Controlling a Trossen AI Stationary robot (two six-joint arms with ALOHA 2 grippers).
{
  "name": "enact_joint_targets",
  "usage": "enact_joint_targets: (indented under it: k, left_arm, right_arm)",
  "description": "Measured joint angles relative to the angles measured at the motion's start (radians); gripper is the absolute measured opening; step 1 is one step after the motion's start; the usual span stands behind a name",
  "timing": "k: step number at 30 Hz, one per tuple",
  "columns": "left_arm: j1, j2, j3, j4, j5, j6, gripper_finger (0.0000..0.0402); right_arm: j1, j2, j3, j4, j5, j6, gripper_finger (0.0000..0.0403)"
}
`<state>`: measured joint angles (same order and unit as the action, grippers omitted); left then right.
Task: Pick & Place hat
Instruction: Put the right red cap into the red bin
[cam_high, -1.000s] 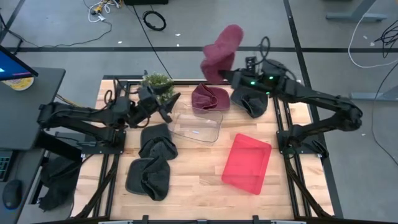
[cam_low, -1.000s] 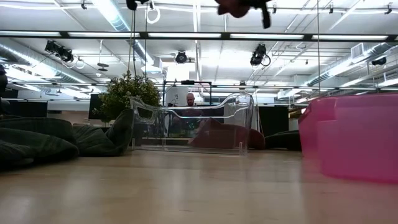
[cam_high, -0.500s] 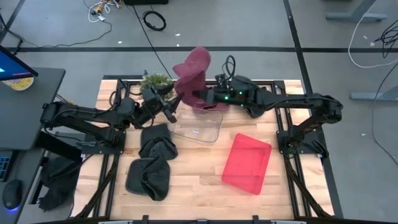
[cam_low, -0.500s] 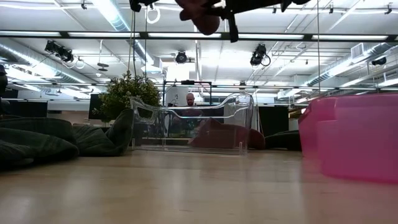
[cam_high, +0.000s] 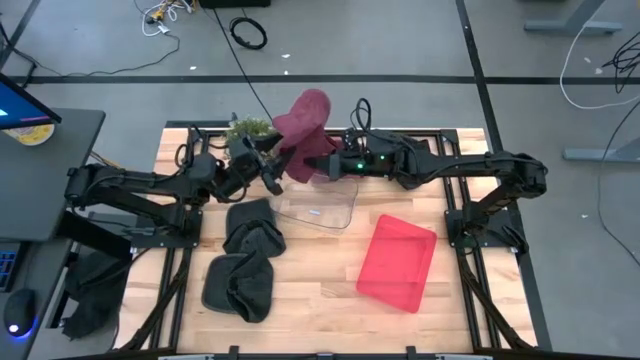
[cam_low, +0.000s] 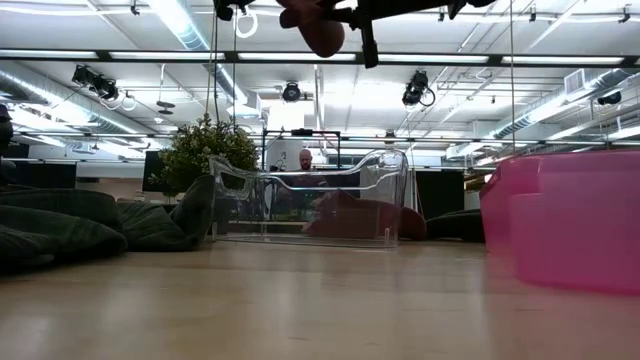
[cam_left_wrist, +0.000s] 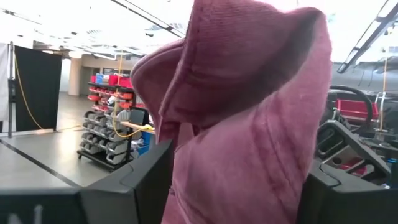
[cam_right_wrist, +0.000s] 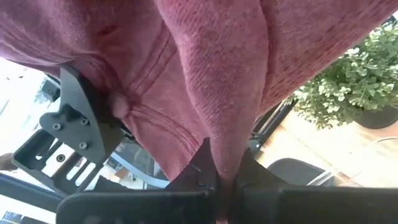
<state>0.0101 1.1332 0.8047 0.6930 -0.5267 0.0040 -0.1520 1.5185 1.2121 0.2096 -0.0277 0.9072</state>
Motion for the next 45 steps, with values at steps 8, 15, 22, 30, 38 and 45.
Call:
enact_joint_targets:
  k: [8,15,22,30,38,45]
  left_arm:
    - [-0.001,0.000,0.000,-0.001,0.001,-0.001,0.0216]
    - [-0.008,-0.001,0.000,-0.002,0.001,-0.001,0.0217]
    - [-0.017,-0.001,0.000,-0.002,-0.006,0.007,0.0216]
    - [-0.016,-0.003,0.000,-0.009,-0.011,0.007,0.0216]
    - [-0.016,-0.003,0.000,-0.010,-0.011,0.007,0.0216]
    - [-0.016,-0.003,0.000,-0.016,-0.011,0.007,0.0216]
  right_arm:
    - [-0.005,-0.003,0.000,-0.001,0.021,-0.024,0.0000]
    - [-0.103,-0.115,0.000,-0.078,0.045,-0.061,0.0000]
    - [-0.150,-0.345,0.002,-0.476,0.042,-0.074,0.0000]
    - [0.024,-0.540,0.002,-1.031,0.036,0.168,0.0000]
    - [0.282,-0.554,0.002,-1.316,-0.013,0.463,0.0000]
    - [0.440,-0.499,0.002,-1.470,-0.252,0.664,0.0000]
